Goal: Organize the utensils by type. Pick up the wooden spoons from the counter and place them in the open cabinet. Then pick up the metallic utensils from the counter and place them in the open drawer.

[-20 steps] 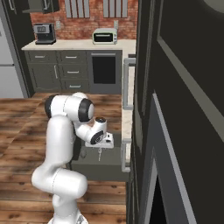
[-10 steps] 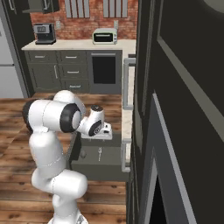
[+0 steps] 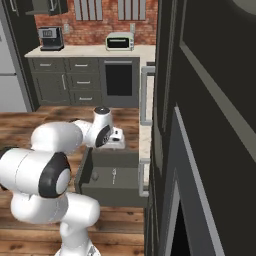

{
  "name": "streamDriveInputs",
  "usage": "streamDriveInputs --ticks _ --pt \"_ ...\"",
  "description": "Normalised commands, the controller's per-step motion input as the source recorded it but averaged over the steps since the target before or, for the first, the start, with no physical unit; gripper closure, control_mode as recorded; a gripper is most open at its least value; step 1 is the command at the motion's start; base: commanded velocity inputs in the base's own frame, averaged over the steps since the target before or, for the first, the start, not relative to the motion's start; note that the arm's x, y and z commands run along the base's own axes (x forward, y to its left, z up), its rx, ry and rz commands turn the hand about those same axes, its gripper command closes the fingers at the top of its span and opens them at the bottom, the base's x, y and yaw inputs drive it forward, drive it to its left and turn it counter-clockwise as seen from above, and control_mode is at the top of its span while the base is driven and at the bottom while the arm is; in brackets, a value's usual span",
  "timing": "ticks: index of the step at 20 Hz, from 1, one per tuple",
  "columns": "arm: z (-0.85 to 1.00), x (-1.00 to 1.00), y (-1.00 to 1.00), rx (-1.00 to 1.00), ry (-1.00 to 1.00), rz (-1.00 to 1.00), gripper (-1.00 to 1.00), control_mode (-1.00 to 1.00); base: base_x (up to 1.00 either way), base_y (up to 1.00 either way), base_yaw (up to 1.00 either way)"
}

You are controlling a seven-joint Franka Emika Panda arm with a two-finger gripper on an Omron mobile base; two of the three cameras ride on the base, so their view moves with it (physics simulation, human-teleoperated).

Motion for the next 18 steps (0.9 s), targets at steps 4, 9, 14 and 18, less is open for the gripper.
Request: streamDriveInputs --ticks 4,9,14,18 --pt "1.0 -0.44 0.0 -0.02 -0.15 -0.05 -1.0 -1.0 0.0 0.0 0.0" --pt "1.0 -0.43 0.04 -0.02 -0.17 -0.02 -1.0 -1.0 0.0 0.0 0.0" --pt "0.97 -0.32 0.21 -0.01 -0.31 0.0 -1.0 -1.0 0.0 0.0 0.0" --pt "0.9 -0.32 0.27 0.0 -0.29 -0.01 -1.0 -1.0 0.0 0.0 0.0"
